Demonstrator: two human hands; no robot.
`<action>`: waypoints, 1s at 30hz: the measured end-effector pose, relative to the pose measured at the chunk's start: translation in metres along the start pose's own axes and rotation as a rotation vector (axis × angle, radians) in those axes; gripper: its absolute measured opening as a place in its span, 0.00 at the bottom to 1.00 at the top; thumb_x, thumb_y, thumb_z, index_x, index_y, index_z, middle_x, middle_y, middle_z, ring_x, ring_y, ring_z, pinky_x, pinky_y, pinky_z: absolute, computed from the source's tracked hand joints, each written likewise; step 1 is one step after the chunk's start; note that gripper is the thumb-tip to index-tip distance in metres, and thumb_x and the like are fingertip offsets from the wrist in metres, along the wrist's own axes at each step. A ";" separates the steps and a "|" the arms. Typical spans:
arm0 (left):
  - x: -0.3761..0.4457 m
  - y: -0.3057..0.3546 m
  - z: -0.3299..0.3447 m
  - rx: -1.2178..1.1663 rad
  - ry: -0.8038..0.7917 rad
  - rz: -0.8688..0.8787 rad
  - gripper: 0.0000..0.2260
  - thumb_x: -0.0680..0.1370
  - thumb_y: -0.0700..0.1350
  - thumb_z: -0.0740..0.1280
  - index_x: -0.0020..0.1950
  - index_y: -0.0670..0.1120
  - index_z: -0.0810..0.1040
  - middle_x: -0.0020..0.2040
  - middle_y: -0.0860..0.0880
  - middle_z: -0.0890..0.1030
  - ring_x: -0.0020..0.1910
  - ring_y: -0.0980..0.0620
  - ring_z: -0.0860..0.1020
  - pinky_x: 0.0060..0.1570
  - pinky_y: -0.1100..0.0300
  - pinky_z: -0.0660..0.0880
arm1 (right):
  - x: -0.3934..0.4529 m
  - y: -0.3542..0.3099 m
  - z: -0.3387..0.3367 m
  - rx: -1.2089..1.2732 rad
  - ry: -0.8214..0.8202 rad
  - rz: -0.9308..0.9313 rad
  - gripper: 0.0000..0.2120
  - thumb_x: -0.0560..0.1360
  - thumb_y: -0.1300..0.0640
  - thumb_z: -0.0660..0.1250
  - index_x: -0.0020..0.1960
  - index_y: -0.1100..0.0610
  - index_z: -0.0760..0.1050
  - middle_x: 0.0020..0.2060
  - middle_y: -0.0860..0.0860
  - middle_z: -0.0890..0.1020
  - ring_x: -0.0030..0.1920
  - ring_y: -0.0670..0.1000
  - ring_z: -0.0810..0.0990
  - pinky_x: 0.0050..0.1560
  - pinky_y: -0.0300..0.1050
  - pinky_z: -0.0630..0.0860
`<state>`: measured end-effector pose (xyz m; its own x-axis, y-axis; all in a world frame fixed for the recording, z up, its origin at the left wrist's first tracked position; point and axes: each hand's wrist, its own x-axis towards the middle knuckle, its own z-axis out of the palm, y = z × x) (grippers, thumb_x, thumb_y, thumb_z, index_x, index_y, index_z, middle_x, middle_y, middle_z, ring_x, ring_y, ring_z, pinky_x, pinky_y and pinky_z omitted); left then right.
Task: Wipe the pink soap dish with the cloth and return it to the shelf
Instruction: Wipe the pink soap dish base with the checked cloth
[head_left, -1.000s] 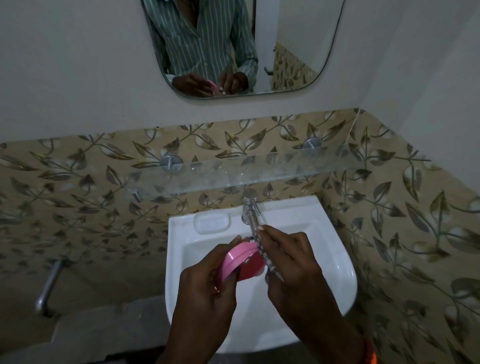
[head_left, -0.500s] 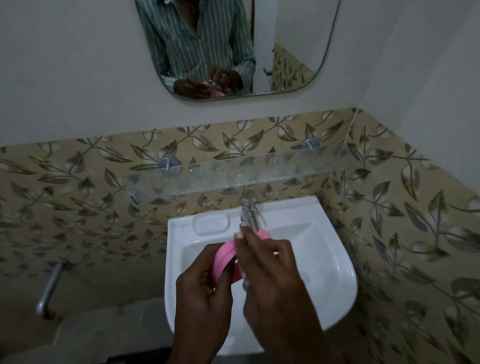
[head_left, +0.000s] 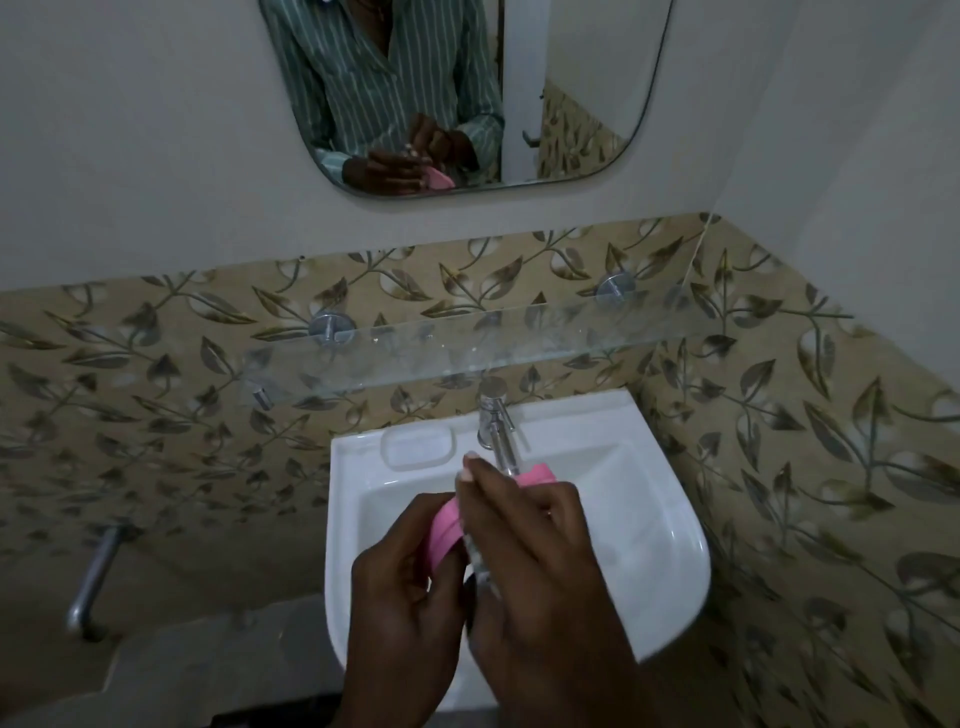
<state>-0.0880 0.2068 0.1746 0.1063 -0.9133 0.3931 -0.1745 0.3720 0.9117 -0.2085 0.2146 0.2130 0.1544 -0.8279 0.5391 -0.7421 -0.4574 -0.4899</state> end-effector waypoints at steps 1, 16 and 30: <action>0.000 0.001 0.000 -0.048 0.019 -0.001 0.14 0.77 0.44 0.67 0.56 0.61 0.83 0.45 0.58 0.86 0.42 0.61 0.84 0.39 0.66 0.81 | 0.002 -0.001 -0.001 -0.003 -0.008 -0.035 0.23 0.70 0.67 0.65 0.65 0.64 0.77 0.65 0.55 0.78 0.53 0.57 0.77 0.55 0.44 0.77; -0.007 -0.005 0.002 0.104 0.170 0.155 0.16 0.79 0.45 0.66 0.63 0.62 0.80 0.55 0.62 0.85 0.54 0.61 0.84 0.52 0.73 0.76 | 0.015 0.006 0.000 -0.038 -0.102 0.327 0.30 0.64 0.74 0.74 0.66 0.65 0.75 0.59 0.59 0.82 0.53 0.58 0.80 0.49 0.50 0.83; -0.011 0.005 0.005 0.299 0.199 0.201 0.14 0.80 0.48 0.66 0.64 0.55 0.81 0.60 0.60 0.84 0.56 0.60 0.84 0.53 0.76 0.73 | 0.020 0.004 0.005 -0.005 -0.177 0.423 0.30 0.68 0.73 0.71 0.69 0.61 0.72 0.55 0.58 0.79 0.49 0.58 0.80 0.45 0.50 0.83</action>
<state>-0.0945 0.2181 0.1746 0.2232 -0.7665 0.6022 -0.4853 0.4484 0.7506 -0.2052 0.1945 0.2181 -0.0545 -0.9845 0.1668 -0.7671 -0.0657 -0.6382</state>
